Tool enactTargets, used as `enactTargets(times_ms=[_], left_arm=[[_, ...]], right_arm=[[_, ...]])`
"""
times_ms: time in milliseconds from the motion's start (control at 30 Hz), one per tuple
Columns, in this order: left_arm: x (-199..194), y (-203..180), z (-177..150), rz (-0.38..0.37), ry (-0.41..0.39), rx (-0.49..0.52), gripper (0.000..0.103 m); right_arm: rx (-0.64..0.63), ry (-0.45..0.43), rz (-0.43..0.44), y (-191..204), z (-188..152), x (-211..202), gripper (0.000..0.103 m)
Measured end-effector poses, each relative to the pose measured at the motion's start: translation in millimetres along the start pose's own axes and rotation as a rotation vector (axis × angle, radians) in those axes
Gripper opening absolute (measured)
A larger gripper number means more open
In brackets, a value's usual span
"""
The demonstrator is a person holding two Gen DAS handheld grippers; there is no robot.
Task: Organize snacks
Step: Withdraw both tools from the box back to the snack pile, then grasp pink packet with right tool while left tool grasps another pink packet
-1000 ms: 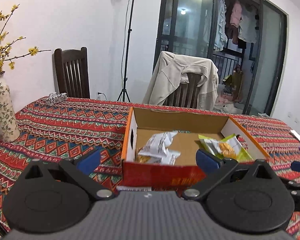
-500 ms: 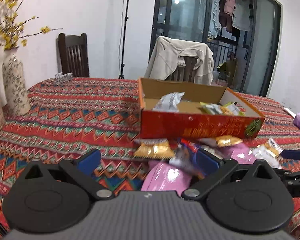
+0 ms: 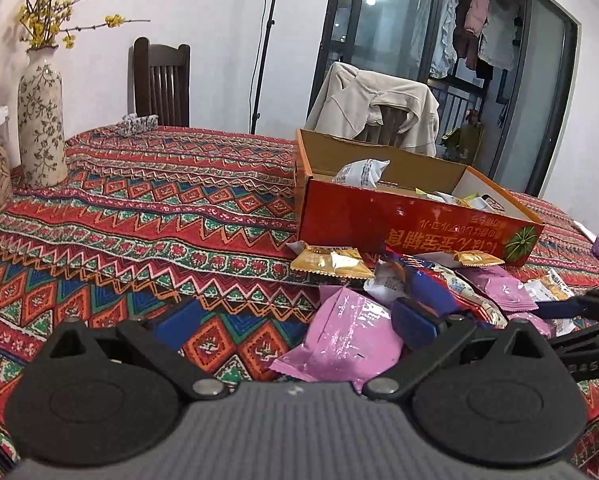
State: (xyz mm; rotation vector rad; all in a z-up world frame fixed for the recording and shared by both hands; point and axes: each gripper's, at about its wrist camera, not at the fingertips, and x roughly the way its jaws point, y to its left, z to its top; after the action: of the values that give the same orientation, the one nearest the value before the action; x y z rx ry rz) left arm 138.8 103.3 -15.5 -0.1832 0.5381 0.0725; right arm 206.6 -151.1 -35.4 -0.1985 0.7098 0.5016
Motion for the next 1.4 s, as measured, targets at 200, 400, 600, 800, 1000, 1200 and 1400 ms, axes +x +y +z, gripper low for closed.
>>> enactTargets(times_ms=[200,400,600,800,1000,1200,1400], left_arm=[[3,4,0,-0.009,0.015,-0.021,0.103],[1,5,0,-0.008,0.013,-0.034,0.103],[4,4,0,0.0,0.025,-0.03,0.103],[7,3,-1,0.023,0.033,-0.03,0.103],[8,2,-2,0.044,0.028,-0.025,0.103],[11,-7,-2,0.051,0.046,0.022,0.103],[20,-32,1,0.079,0.081,0.12,0.103]], right_arm=[[0.011,-0.022,0.02,6,-6,1,0.061],[0.0,-0.061,-0.034,10,-22,-14,0.061],[0.056,-0.129,-0.07,0,-38,-46,0.061],[0.146,-0.18,-0.151,-34,-39,-60,0.061],[0.272,-0.247,-0.247,-64,-38,-55,0.061],[0.291,-0.265,-0.271,-70,-42,-49,0.061],[0.268,-0.29,-0.27,-63,-45,-52,0.061]])
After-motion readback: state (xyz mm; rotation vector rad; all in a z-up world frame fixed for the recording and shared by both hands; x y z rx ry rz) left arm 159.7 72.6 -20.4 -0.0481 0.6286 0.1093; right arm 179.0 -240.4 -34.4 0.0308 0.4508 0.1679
